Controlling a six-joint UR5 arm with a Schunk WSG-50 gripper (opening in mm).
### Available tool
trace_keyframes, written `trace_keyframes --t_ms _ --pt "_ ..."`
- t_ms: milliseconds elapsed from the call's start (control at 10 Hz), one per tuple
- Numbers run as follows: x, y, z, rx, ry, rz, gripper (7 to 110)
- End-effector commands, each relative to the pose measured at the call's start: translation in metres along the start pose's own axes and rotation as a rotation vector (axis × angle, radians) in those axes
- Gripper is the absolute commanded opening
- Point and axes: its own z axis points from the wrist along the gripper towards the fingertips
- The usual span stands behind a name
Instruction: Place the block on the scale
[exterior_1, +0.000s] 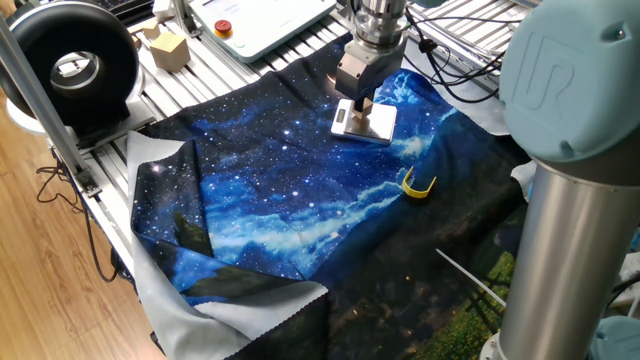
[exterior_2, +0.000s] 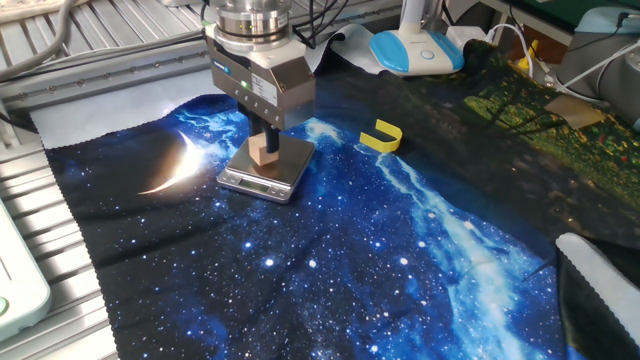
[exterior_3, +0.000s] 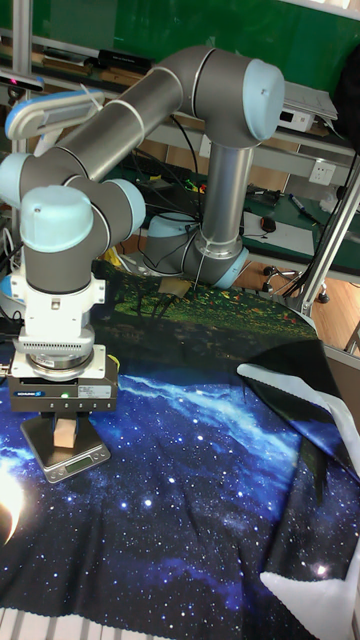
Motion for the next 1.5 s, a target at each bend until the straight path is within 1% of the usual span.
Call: trace_keyframes --t_ms 0,1200,1400 --pt "0.0009 -0.0025 0.0013 0.0 0.001 0.011 7" --pt "-0.0001 -0.003 0.0054 -0.001 0.0 0.02 7" --pt "0.0029 -0.003 0.0054 -0.001 0.013 0.019 7"
